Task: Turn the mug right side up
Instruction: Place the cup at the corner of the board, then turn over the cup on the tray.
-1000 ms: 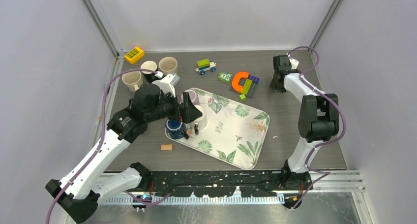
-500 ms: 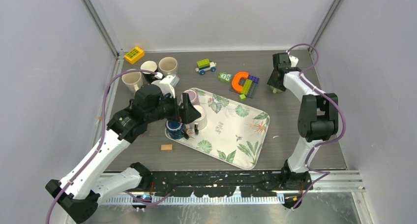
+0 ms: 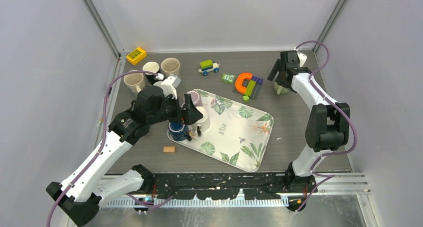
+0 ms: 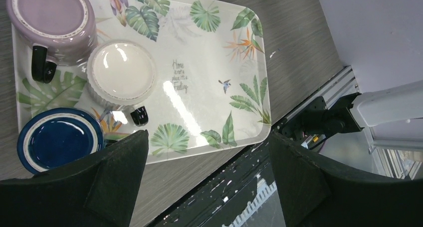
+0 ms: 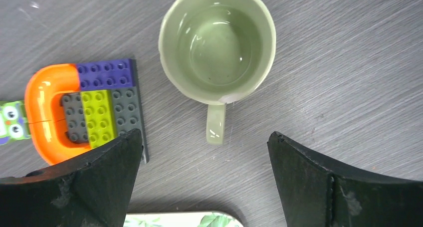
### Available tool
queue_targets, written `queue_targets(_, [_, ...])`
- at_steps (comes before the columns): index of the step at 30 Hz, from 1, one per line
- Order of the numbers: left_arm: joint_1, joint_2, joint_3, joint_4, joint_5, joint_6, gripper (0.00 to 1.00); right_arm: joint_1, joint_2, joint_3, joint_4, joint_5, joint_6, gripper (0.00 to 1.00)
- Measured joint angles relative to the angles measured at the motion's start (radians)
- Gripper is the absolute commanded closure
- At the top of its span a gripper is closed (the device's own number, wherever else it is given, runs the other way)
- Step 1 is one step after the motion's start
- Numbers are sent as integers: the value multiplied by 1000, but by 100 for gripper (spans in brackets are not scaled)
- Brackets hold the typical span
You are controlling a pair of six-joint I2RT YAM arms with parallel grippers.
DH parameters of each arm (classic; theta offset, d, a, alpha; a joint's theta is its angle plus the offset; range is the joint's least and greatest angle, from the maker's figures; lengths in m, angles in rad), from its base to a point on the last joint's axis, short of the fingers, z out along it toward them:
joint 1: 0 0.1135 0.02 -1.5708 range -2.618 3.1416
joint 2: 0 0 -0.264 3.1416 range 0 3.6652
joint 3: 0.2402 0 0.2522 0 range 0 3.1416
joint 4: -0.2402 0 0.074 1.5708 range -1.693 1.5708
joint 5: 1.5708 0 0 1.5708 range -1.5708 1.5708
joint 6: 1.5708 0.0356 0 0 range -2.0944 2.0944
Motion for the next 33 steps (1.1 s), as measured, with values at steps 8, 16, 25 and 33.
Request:
queue_targets(8, [0,2,-21,-19,-93,-24,10,2,-185,-69,-8,-41,32,0])
queue_targets(16, [-5,32,-83,-27,-190,-74,14,33,-350,-194,-9,-101,81,0])
queue_targets(25, [-185,214,-105,-10,-348,-129,17,187,-388,-213,32,-104,127,0])
queue_targets(33, [-245,385,-113,39,-475,-189,34,255,-426,-220,52,-95,172,0])
